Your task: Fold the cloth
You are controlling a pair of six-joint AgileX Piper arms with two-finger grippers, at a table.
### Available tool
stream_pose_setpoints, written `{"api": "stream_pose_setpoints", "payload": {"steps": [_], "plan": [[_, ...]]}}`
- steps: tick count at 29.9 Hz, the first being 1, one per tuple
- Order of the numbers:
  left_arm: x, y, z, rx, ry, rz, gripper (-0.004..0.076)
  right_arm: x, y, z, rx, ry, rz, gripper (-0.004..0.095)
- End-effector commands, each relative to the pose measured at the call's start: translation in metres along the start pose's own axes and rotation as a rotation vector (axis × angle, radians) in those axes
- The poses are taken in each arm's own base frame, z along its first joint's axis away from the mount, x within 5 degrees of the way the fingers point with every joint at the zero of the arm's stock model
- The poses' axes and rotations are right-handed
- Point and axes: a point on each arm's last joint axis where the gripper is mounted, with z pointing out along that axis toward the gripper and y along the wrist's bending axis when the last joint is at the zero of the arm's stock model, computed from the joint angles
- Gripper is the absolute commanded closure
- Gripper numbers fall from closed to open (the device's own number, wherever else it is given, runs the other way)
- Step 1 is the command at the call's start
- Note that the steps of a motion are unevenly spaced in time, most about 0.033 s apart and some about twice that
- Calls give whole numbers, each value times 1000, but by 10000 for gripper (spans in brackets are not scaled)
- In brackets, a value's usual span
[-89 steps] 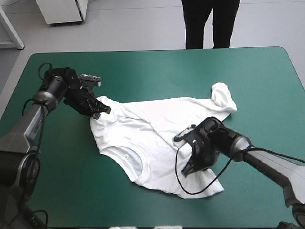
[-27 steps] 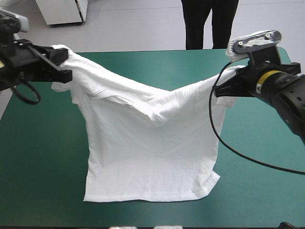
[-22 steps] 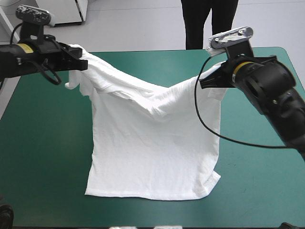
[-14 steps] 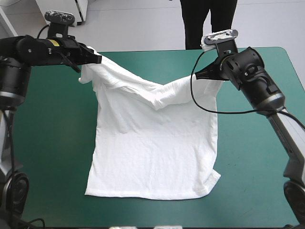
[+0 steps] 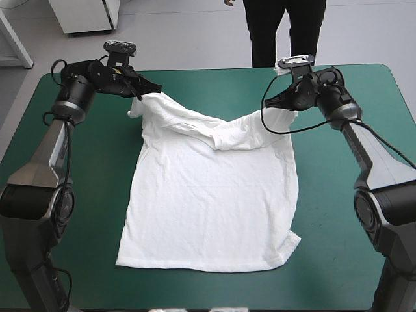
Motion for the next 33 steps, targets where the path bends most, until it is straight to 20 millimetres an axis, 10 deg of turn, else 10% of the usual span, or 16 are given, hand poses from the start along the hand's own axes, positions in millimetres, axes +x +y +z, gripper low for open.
{"api": "stream_pose_setpoints", "payload": {"steps": [1,10,16,19,26,33], "plan": [[-19,-3,-7,-11,-152,-13,734,-22,-7,-7,-31,-126,2,925],[-11,2,19,-12,-136,-9,692,-20,-22,21,-82,-127,3,754],[-9,0,17,9,-95,27,399,-24,-52,13,-120,-146,72,309],[-11,-3,6,27,-70,45,253,-26,-67,-2,-155,-163,89,250],[-16,-13,-74,19,-19,107,224,-28,-88,-71,-213,-200,87,250],[2,-36,-187,-18,-32,117,225,-10,-63,-153,-223,-255,43,250]]}}
